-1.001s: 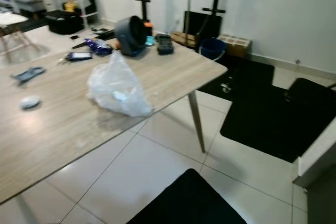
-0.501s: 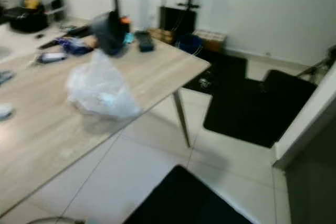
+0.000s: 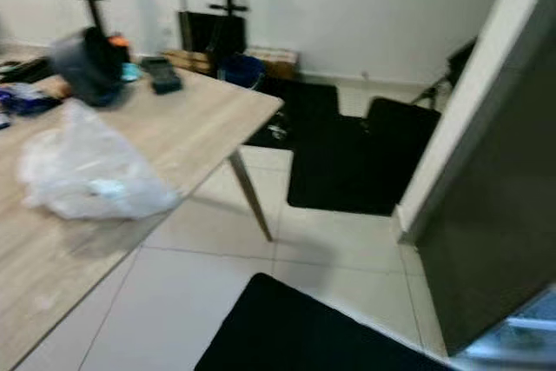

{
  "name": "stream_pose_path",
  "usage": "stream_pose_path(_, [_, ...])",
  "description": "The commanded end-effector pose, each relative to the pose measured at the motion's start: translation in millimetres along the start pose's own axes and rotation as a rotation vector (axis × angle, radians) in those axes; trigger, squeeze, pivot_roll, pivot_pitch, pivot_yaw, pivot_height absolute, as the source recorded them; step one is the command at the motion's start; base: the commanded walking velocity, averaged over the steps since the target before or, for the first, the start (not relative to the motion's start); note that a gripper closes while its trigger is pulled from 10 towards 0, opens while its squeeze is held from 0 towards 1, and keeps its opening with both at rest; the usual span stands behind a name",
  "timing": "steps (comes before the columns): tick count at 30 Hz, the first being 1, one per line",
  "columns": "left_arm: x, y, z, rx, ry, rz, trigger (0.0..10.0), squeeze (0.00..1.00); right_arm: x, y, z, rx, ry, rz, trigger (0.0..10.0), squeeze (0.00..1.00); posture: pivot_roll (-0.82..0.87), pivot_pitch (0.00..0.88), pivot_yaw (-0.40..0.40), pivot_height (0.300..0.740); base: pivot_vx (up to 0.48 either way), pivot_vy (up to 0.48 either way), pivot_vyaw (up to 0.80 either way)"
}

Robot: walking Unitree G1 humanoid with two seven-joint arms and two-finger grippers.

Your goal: Restocking fridge

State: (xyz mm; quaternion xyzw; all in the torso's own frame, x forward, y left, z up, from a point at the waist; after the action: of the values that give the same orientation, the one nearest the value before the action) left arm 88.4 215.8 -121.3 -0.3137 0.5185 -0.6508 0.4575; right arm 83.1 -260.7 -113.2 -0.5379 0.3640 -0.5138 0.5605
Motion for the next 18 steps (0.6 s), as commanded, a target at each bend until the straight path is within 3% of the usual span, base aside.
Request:
stream_pose_path(1, [10.4, 2.4, 7.1, 0.023, 0.009, -0.039, 10.0, 0.0, 1.7, -0.3, -1.2, -0.009, -0.007, -0.006, 10.0, 0.0, 0.02, 0.0, -0.037, 0.74, 0.0, 0.0, -0.8])
stream_pose_path(18, [10.6, 2.4, 7.6, 0.032, 0.017, -0.03, 10.0, 0.0, 1.5, -0.2, -1.8, -0.023, -0.01, -0.005, 10.0, 0.0, 0.02, 0.0, -0.037, 0.74, 0.0, 0.0, -0.8])
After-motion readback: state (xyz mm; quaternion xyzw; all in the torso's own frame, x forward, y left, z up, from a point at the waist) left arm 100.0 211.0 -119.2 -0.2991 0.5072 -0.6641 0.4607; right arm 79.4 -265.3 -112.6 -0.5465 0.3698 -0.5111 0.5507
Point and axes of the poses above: a point about 5 cm out from each wrist's last joint towards the gripper, its own y axis pointing out of the wrist towards the gripper, its own z axis along the axis of the wrist's last joint, x = y × z, the point moved 1 cm from there along y, pointing out of the wrist towards the gripper, and after that the axes turned 3 degrees about y, right-handed, at the moved point
